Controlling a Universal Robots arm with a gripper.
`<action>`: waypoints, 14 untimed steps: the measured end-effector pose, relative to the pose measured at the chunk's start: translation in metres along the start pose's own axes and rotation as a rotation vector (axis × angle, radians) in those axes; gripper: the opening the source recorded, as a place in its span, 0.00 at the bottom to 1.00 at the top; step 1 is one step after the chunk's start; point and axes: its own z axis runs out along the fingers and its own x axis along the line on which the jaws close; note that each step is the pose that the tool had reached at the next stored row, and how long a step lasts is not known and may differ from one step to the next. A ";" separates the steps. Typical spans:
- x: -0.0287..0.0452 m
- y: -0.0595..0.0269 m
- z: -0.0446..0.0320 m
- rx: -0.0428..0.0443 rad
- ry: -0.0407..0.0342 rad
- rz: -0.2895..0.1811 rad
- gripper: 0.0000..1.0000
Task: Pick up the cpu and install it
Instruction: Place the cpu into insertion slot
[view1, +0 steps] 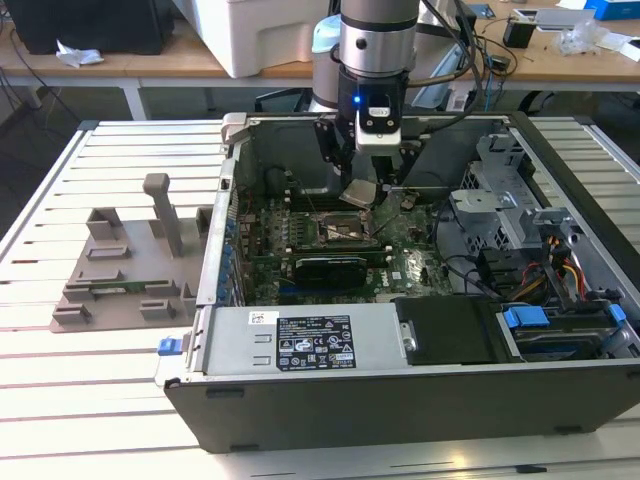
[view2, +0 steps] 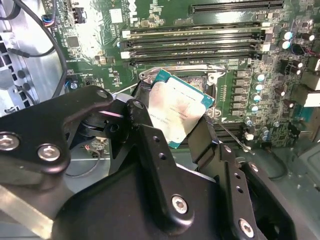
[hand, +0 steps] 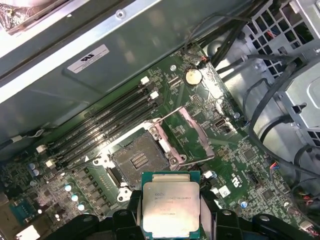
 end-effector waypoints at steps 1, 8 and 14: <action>0.0000 0.0000 0.0000 0.0003 0.0000 0.012 0.54; 0.0000 0.0000 0.0000 0.0029 0.0002 0.102 0.54; 0.0000 0.0000 0.0001 0.0051 0.0003 0.174 0.54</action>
